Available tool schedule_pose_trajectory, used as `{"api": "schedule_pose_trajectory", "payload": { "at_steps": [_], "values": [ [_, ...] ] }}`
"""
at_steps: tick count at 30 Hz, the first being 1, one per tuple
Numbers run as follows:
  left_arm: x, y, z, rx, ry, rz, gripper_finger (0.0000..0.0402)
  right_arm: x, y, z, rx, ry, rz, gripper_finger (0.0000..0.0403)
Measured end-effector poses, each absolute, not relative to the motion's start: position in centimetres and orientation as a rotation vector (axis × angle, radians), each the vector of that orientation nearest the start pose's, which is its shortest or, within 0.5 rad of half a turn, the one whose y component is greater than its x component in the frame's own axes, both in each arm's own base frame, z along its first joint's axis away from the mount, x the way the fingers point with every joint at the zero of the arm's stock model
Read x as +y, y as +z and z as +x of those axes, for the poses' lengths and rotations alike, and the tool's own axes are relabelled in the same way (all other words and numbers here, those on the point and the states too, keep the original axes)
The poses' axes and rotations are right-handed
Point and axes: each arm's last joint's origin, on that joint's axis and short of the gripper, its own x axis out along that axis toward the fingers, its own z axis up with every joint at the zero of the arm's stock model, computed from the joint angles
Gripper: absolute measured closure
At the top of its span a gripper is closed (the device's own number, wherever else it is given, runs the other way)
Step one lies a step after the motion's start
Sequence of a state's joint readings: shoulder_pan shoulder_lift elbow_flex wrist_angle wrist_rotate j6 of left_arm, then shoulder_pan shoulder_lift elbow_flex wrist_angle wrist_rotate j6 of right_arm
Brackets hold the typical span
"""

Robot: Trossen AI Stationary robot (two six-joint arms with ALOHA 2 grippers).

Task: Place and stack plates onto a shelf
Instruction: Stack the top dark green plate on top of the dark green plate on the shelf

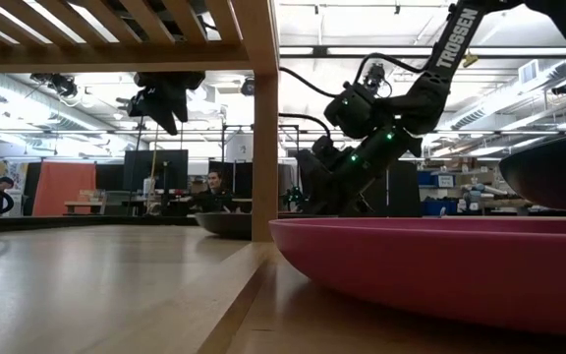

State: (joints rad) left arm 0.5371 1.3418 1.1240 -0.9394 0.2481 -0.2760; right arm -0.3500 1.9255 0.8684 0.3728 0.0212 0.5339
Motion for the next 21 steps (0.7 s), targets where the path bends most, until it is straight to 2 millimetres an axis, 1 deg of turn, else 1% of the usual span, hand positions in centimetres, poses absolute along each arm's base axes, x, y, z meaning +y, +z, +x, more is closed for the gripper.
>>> {"api": "schedule_pose_trajectory", "payload": {
  "at_steps": [4,7,13,21],
  "values": [
    [12.2,27.9,21.9,1.041,0.407,-0.691,0.0210,-12.8,10.8,33.6,0.559,-0.543,0.628,0.0383],
    [12.2,27.8,21.9,1.041,0.410,-0.690,0.0210,-13.1,11.4,33.4,0.544,-0.550,0.615,0.0384],
    [12.3,27.8,21.9,1.043,0.424,-0.681,0.0210,-13.8,13.6,32.5,0.527,-0.568,0.563,0.0384],
    [12.3,27.8,21.9,1.043,0.431,-0.677,0.0210,-14.3,16.6,30.7,0.550,-0.637,0.489,0.0384]
  ]
}}
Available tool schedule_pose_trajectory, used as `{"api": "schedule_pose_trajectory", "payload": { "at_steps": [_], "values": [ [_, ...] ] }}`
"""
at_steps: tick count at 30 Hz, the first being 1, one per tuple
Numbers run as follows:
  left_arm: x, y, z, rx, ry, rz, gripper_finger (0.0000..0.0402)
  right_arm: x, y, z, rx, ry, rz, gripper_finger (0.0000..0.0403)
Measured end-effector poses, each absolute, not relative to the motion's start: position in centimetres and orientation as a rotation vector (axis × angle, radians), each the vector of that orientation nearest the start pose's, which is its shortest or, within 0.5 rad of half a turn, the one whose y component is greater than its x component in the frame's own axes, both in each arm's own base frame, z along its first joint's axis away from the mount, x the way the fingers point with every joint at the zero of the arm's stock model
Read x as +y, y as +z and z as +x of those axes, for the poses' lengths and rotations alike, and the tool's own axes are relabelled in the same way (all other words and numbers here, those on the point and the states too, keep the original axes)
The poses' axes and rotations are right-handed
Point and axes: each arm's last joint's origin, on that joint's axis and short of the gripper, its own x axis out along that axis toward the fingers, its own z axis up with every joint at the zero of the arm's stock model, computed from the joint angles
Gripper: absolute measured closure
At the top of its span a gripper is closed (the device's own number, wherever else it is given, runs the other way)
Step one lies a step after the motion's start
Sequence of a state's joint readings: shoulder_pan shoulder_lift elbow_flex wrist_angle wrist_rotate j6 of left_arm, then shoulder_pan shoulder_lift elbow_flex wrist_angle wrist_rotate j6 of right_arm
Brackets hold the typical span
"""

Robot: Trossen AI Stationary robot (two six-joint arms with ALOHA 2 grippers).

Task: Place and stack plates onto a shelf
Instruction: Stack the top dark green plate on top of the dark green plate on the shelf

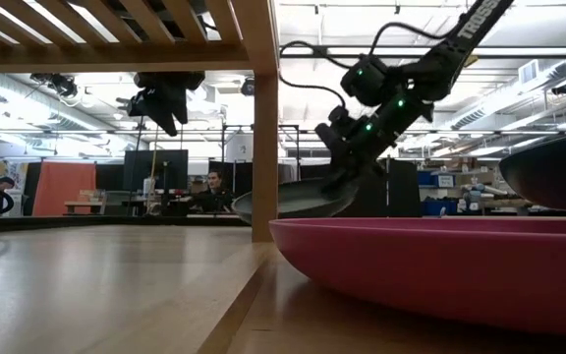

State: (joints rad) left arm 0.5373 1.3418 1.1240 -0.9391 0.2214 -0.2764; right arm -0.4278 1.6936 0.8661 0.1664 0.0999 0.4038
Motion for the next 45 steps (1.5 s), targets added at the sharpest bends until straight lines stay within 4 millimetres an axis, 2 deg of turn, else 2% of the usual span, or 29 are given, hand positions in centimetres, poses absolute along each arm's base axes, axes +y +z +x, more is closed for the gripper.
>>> {"api": "schedule_pose_trajectory", "payload": {
  "at_steps": [8,17,29,45],
  "values": [
    [12.5,27.9,22.0,1.021,0.455,-0.653,0.0210,-14.5,19.9,28.9,0.515,-0.704,0.421,0.0385],
    [13.3,28.7,23.1,0.858,0.520,-0.624,0.0210,-14.1,22.8,27.9,0.432,-0.731,0.353,0.0385],
    [14.2,29.7,24.1,0.684,0.607,-0.560,0.0210,-14.0,23.9,27.9,0.343,-0.760,0.344,0.0385],
    [14.5,30.2,24.5,0.613,0.628,-0.532,0.0210,-12.5,25.5,29.3,0.163,-0.696,0.319,0.0384]
  ]
}}
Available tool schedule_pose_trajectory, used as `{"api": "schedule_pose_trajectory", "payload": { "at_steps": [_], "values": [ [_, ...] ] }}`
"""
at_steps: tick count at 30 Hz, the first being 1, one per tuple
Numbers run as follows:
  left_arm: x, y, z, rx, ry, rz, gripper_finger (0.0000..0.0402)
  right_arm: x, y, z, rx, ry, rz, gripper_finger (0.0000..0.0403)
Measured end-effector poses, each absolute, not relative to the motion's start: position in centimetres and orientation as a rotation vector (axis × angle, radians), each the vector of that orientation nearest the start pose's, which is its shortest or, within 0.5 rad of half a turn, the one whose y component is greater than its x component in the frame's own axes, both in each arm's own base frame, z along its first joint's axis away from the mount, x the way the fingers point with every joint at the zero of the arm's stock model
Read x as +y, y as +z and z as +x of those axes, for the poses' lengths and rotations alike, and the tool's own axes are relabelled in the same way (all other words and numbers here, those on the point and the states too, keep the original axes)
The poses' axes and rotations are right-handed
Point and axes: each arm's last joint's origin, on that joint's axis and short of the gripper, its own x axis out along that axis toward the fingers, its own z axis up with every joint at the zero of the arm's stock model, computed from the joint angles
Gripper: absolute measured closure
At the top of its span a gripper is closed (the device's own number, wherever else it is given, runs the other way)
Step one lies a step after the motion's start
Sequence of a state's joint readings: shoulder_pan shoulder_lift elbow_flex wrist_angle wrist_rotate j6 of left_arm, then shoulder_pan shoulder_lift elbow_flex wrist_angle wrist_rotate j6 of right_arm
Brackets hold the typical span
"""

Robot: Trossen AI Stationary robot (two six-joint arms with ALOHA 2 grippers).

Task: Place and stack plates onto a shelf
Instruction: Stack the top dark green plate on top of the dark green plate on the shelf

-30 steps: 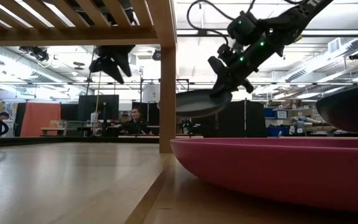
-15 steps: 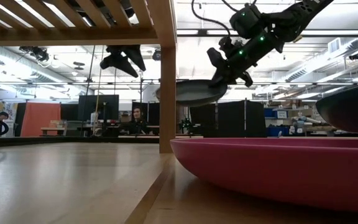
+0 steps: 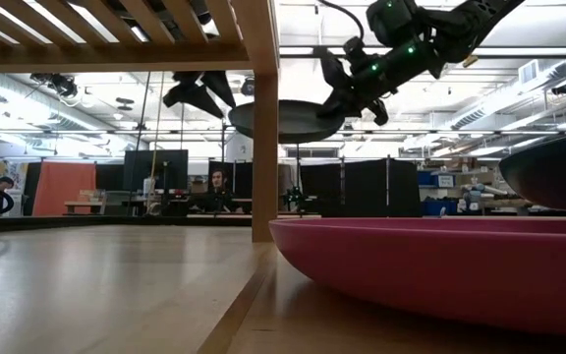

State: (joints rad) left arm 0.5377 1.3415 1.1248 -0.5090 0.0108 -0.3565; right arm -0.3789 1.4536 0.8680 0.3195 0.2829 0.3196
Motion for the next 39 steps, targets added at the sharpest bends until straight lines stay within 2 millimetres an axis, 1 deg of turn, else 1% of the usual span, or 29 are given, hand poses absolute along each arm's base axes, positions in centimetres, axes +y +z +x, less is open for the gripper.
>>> {"api": "schedule_pose_trajectory", "payload": {
  "at_steps": [15,18,23,30,39],
  "values": [
    [14.6,30.5,24.7,0.577,0.619,-0.525,0.0210,-11.7,26.2,29.8,0.092,-0.669,0.310,0.0384],
    [14.6,30.5,24.7,0.577,0.620,-0.525,0.0218,-11.7,26.3,29.8,0.084,-0.668,0.310,0.0382],
    [14.6,30.5,24.7,0.578,0.620,-0.524,0.0251,-11.7,26.5,29.9,0.062,-0.660,0.310,0.0373],
    [14.6,30.5,24.7,0.579,0.619,-0.524,0.0302,-11.6,26.6,29.9,0.055,-0.635,0.314,0.0369],
    [14.7,30.5,24.6,0.577,0.633,-0.524,0.0375,-11.6,26.6,30.0,0.051,-0.620,0.318,0.0365]
  ]
}}
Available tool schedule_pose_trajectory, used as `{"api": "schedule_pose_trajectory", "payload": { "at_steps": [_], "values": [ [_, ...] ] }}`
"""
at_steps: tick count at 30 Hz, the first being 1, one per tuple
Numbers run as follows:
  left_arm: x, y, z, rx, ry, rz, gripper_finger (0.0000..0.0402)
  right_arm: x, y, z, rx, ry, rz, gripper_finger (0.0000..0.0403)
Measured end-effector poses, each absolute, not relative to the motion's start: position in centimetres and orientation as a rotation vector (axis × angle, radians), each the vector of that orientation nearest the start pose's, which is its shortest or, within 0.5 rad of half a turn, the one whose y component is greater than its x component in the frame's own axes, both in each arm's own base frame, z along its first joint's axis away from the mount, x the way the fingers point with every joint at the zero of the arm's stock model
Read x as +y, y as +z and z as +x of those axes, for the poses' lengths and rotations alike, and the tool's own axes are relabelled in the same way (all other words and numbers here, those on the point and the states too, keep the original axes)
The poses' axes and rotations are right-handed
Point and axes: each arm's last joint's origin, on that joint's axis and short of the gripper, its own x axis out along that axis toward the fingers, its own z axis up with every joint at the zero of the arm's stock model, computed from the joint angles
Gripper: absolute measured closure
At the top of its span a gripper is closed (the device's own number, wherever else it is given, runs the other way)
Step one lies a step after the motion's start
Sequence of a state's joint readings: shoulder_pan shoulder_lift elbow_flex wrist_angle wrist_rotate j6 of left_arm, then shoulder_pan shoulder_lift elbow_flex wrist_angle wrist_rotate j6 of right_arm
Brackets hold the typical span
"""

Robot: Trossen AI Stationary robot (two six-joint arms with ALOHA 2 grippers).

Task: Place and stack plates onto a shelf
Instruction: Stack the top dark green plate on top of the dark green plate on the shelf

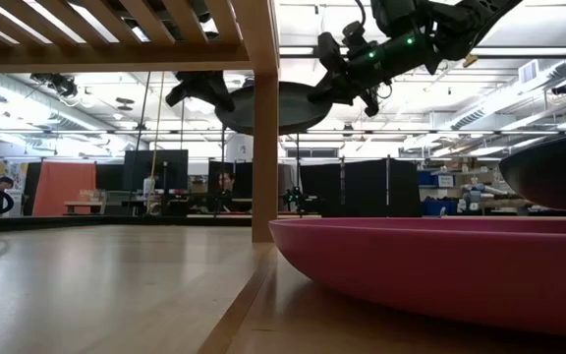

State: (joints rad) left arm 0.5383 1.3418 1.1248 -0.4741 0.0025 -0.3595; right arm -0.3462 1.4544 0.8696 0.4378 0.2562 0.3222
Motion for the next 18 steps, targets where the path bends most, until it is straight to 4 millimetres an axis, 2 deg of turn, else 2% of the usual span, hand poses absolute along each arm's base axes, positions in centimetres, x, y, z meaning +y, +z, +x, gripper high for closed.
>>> {"api": "schedule_pose_trajectory", "payload": {
  "at_steps": [6,18],
  "values": [
    [14.69,30.42,24.58,0.586,0.636,-0.519,0.0380,-11.48,26.66,30.07,0.058,-0.563,0.326,0.0343],
    [14.64,30.42,24.62,0.586,0.618,-0.519,0.0380,-11.16,26.61,30.22,0.085,-0.440,0.325,0.0230]
  ]
}}
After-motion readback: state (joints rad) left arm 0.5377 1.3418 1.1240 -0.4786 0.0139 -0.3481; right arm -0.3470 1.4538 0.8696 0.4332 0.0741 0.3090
